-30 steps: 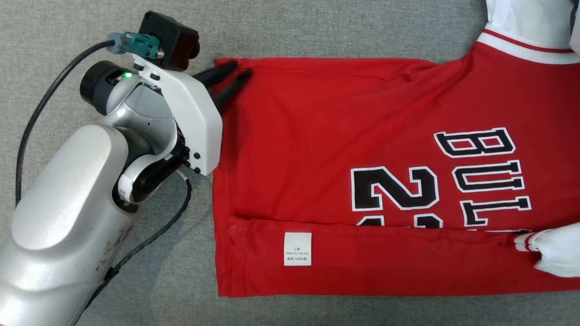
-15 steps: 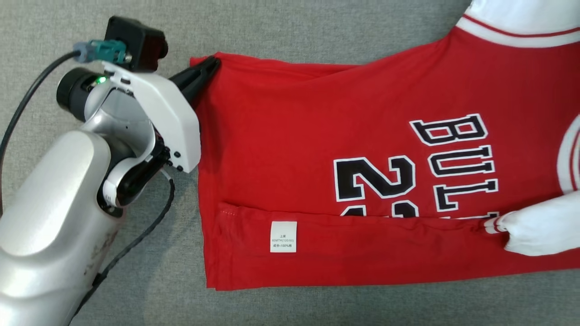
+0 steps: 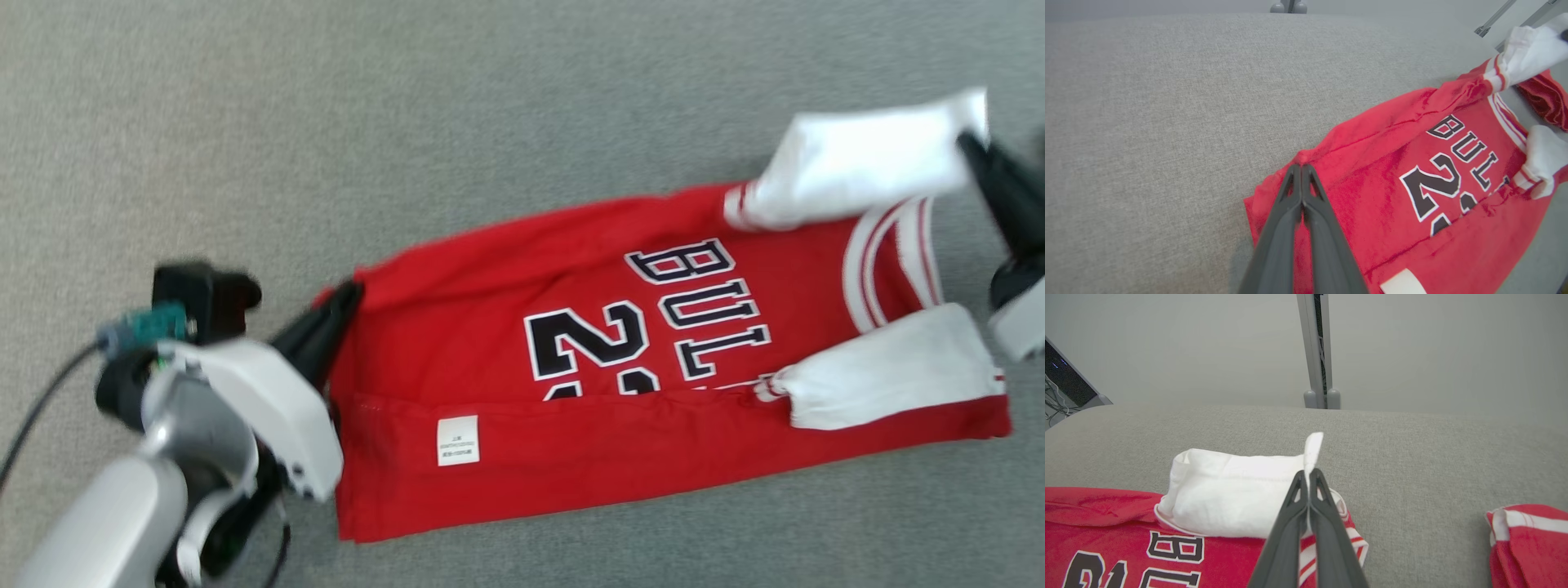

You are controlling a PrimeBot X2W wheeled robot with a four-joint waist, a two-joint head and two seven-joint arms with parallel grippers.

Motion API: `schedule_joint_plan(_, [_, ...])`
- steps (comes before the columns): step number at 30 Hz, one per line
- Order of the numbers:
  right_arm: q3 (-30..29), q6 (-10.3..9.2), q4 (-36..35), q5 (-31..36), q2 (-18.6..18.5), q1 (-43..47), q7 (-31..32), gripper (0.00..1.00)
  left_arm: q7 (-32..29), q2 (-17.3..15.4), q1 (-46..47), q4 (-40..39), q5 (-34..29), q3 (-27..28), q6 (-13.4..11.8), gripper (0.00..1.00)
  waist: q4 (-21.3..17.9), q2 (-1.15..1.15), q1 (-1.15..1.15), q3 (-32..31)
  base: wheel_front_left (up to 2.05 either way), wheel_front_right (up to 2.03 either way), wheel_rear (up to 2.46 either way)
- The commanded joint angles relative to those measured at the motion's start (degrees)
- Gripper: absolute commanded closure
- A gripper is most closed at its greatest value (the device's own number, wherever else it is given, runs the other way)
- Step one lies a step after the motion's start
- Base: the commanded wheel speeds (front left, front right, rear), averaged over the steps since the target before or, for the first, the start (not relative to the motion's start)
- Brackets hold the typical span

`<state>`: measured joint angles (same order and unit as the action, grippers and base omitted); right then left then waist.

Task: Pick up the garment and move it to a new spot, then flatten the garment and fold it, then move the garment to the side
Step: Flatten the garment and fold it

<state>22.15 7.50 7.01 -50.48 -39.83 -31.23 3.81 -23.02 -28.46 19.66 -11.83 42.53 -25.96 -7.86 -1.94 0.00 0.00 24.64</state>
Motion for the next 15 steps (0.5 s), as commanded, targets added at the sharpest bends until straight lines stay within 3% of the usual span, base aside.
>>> schedule_joint_plan(1, [-0.3, -0.01, -0.6, -0.3, 0.9, 3.1, -0.8, 1.00, 0.4, -0.1, -2.8, -1.0, 1.0, 0.2, -0.8, 1.00, -2.4, 0.00, 0.00, -2.8, 0.00, 0.00, 0.00])
schedule_joint_plan(8, [1.1, 0.00, 0.9, 2.0, 6.8, 12.9, -2.6, 1.00, 3.9, 1.1, -14.4, -1.4, 4.1, 1.3, -3.9, 1.00, -4.6, 0.00, 0.00, -5.5, 0.00, 0.00, 0.00])
schedule_joint_plan(9, [1.6, 0.00, 1.8, 2.9, 7.4, 13.1, -3.1, 0.92, 4.4, 1.4, -15.1, -0.9, 4.3, 1.5, -4.1, 1.00, -4.6, 0.00, 0.00, -5.8, 0.00, 0.00, 0.00])
schedule_joint_plan(11, [2.1, 0.00, 3.5, 4.6, 8.2, 13.6, -3.4, 0.33, 5.7, 2.1, -15.8, 0.3, 4.9, 2.3, -4.5, 1.00, -4.6, 0.00, 0.00, -6.2, 0.00, 0.00, 0.00])
schedule_joint_plan(12, [2.5, 0.00, 4.2, 4.8, 8.6, 14.0, -3.2, 0.00, 6.2, 2.4, -15.9, 0.9, 5.1, 2.6, -4.8, 0.90, -4.5, 0.00, 0.00, -6.5, 0.00, 0.00, 0.00])
schedule_joint_plan(13, [2.6, 0.00, 4.6, 4.7, 9.0, 14.3, -3.0, 0.00, 6.8, 2.5, -16.2, 1.6, 5.0, 2.8, -4.9, 0.66, -4.4, 0.00, 0.00, -6.7, 0.00, 0.00, 0.00])
schedule_joint_plan(14, [2.5, 0.00, 5.0, 4.5, 9.3, 14.6, -2.6, 0.00, 7.6, 2.3, -16.2, 2.3, 4.3, 2.9, -4.8, 0.18, -4.4, 0.00, 0.00, -6.9, 0.00, 0.00, 0.00])
schedule_joint_plan(15, [2.4, 0.00, 5.3, 4.7, 9.1, 14.8, -2.4, 0.00, 8.4, 2.4, -16.3, 2.7, 3.9, 2.9, -4.4, 0.00, -4.4, 0.00, 0.00, -7.1, 0.00, 0.00, 0.00])
